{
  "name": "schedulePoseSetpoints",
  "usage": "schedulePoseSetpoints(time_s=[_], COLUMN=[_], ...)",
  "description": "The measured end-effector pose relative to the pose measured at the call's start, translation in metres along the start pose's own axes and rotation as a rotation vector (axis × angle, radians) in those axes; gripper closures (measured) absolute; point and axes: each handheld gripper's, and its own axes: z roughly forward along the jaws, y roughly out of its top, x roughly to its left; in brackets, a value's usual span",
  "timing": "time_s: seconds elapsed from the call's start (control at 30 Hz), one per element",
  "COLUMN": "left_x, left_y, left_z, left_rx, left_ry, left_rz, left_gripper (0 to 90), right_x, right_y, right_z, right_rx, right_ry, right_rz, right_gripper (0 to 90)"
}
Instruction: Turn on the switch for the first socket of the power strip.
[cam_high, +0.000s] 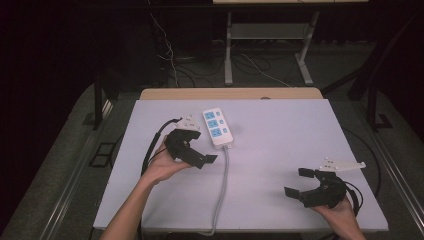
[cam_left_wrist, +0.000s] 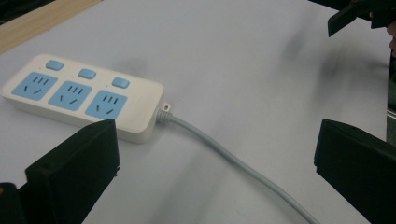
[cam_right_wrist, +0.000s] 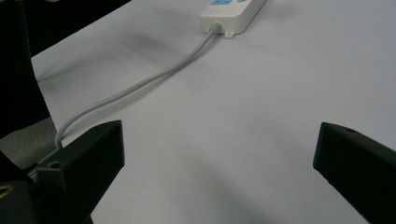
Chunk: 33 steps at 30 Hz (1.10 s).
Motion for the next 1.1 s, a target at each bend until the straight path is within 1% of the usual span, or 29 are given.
schedulePoseSetpoints(time_s=[0.23,0.63,0.67,0.8,0.93,0.97,1.07,1.1], left_x=[0.006,0.016,0.017,0.019,0.022,0.023,0.026,0.027], left_y=[0.009,0.029,0.03,0.035,0.04,0.041,0.044,0.045], left_z=[0.005,0.022,0.023,0.029,0.032,0.032,0.035,0.035], left_rx=[0.022,0.046,0.046,0.061,0.068,0.071,0.078,0.086], left_ry=[-0.004,-0.021,-0.023,-0.027,-0.022,-0.022,-0.017,-0.015], left_rz=[0.008,0.037,0.034,0.044,0.044,0.05,0.045,0.053], left_gripper=[0.0,0.0,0.0,0.0,0.0,0.0,0.0,0.0], right_x=[0.0,-0.001,-0.001,0.0,0.0,0.0,0.0,0.0], right_y=[0.0,-0.001,-0.001,-0.002,-0.002,-0.002,-0.002,-0.002], right_z=[0.0,-0.001,-0.001,-0.001,-0.002,-0.002,-0.002,-0.002], right_rx=[0.0,0.006,0.006,0.008,0.007,0.007,0.004,0.004], right_ry=[0.001,0.002,0.002,0.003,0.002,0.002,0.001,0.001], right_rz=[0.001,0.006,0.006,0.006,0.007,0.007,0.006,0.006], right_gripper=[1.5,1.5,1.6,1.5,1.6,1.6,1.5,1.6])
